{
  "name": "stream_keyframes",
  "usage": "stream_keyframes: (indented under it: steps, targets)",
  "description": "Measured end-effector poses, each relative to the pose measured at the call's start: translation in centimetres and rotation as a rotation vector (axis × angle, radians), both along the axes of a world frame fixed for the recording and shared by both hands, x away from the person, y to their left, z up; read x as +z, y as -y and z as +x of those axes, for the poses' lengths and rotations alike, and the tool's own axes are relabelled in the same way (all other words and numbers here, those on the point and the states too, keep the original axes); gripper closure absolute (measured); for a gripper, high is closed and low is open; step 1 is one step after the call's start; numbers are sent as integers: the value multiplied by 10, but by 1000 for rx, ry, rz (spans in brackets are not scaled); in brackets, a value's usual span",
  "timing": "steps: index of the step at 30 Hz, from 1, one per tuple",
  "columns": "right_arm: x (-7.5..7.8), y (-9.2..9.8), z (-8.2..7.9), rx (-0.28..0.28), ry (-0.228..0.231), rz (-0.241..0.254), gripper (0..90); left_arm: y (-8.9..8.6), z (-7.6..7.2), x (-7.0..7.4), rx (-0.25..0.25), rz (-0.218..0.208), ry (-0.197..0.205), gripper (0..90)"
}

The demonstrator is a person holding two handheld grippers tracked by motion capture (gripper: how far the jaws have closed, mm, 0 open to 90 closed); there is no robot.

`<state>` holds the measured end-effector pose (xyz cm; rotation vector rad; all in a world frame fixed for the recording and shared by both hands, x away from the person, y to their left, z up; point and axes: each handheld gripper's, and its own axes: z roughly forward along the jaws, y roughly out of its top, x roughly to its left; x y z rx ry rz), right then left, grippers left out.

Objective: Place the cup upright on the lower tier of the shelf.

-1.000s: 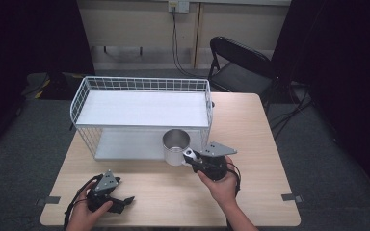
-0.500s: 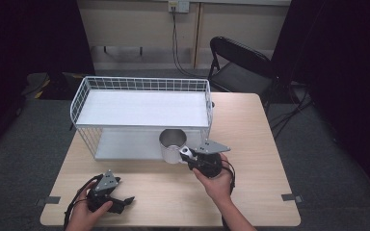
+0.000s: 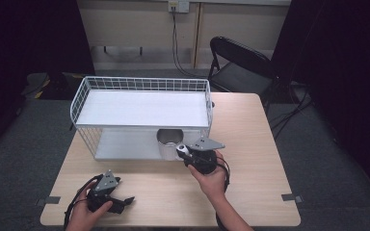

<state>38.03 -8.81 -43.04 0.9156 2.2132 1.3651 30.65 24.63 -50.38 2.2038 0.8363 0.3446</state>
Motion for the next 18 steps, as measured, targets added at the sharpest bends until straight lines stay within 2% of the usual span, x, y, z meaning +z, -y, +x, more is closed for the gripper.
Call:
stream_keyframes:
  steps: [18]
  targets:
    - [-4, -10, 7, -51, 3, 14, 718, 0, 0, 0, -1, 0, -1, 92]
